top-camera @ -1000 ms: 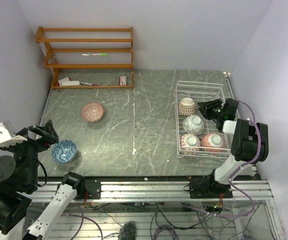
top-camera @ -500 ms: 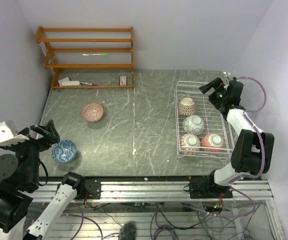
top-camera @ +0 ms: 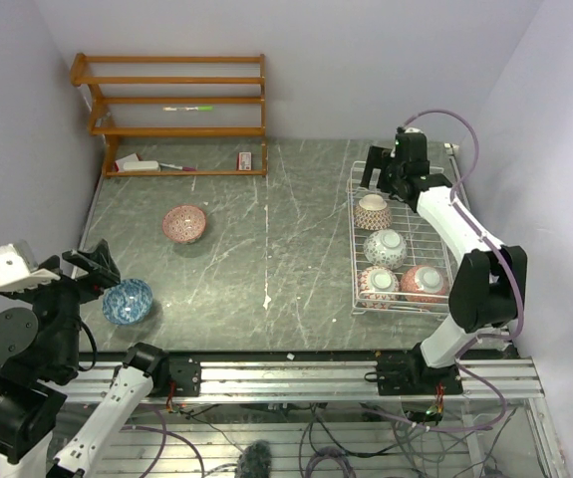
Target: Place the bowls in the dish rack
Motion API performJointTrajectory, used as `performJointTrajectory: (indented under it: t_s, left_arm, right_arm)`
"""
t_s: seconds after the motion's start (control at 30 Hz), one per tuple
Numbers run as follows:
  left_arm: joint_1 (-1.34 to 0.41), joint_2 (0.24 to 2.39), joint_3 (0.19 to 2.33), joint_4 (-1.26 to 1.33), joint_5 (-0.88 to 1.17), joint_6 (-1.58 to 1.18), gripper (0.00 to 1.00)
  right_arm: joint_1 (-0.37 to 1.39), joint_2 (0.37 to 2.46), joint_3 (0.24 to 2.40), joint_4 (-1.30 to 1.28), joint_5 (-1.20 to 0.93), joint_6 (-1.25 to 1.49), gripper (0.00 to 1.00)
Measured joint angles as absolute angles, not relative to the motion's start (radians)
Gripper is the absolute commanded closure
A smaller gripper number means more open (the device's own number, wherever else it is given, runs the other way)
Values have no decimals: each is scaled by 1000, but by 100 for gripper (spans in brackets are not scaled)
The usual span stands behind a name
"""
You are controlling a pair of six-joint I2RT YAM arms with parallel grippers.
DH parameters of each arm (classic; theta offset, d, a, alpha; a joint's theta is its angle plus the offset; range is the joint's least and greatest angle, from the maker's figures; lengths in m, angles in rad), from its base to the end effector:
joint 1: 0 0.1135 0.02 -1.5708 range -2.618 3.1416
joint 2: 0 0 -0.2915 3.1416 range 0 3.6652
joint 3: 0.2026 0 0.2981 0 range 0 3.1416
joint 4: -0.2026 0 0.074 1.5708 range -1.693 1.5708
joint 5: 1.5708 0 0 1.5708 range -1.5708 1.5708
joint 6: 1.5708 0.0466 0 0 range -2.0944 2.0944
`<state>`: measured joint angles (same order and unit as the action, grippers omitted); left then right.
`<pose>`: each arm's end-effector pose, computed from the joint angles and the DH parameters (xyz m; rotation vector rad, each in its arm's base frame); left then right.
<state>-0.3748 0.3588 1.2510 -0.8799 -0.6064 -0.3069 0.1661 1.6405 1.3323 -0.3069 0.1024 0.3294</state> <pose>0.0059 0.0262 0.4822 -0.4205 1.5033 -0.0648 0.4298 0.0672 0.3034 0.2362 2.1744 0.1690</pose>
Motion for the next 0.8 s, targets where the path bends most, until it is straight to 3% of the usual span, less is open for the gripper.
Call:
performJointTrajectory:
  t_s: [0.43, 0.8]
  left_arm:
    - [-375, 339, 1223, -880, -616, -299, 2]
    - [-377, 339, 1213, -880, -626, -295, 3]
  right_arm:
    - [246, 1742, 1397, -462, 236, 220, 2]
    - [247, 1795, 1397, -452, 236, 219, 12]
